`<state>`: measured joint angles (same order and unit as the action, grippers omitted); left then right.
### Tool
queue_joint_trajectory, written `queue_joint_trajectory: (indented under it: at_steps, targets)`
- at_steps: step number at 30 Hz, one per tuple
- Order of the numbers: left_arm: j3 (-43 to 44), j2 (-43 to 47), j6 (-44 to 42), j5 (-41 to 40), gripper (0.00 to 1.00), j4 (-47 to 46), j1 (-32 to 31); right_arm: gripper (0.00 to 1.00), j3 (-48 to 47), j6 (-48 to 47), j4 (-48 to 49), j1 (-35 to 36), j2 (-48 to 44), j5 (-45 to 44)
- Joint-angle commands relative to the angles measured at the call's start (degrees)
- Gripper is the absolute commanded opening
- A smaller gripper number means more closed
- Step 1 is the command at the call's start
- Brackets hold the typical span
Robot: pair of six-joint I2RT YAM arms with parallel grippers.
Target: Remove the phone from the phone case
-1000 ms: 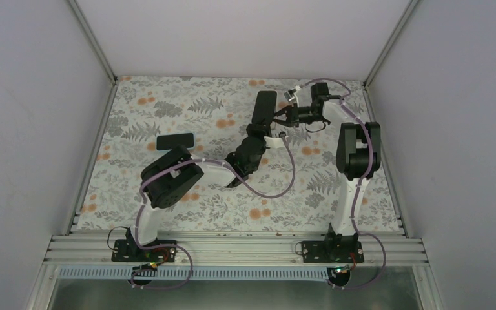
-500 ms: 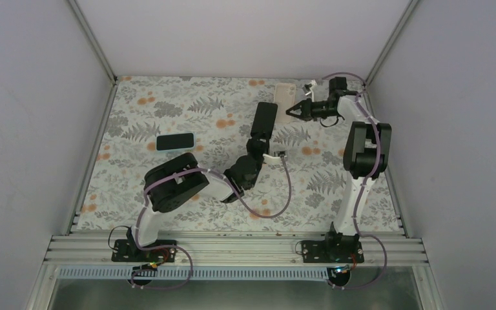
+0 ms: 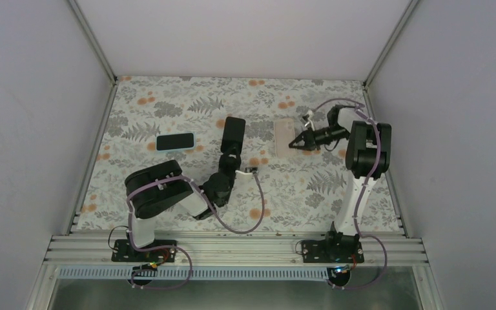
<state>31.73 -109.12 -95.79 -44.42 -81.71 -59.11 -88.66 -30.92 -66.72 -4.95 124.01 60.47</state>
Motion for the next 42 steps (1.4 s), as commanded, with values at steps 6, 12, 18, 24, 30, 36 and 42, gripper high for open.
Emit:
queue_joint_trajectory:
  at_steps: [6, 12, 18, 24, 30, 36, 42]
  targets:
    - [-3.05, 0.9, 8.6, -1.41, 0.04, 4.46, -0.93, 0.04, 13.37, -8.86, -3.43, -0.3, -7.24, -0.23]
    - [-3.05, -2.23, 11.45, 0.71, 0.08, 6.71, -1.16, 0.04, 17.25, -7.91, -0.89, -0.29, -6.91, -0.42]
    - [-1.84, -5.51, 13.98, 1.53, 0.11, 10.19, -1.18, 0.04, 17.98, -7.02, 0.56, -0.39, -5.04, 0.22]
    - [-1.02, -7.3, 15.31, 2.06, 0.11, 13.63, -1.73, 0.04, 17.11, -6.97, 0.43, -0.47, -2.47, 1.22]
    - [0.74, -6.24, 20.73, 3.37, 0.16, 23.84, -2.3, 0.04, 15.65, -5.14, 0.62, -0.69, -0.5, 1.17]
    - [2.54, -3.74, 25.72, 6.15, 0.35, 36.72, -2.77, 0.44, 14.52, -6.06, -0.86, -1.48, 0.78, 2.81]
    - [2.04, -2.82, 27.19, 7.5, 0.63, 43.34, -3.82, 0.63, 14.93, -6.11, -0.44, -2.05, -1.15, 1.97]
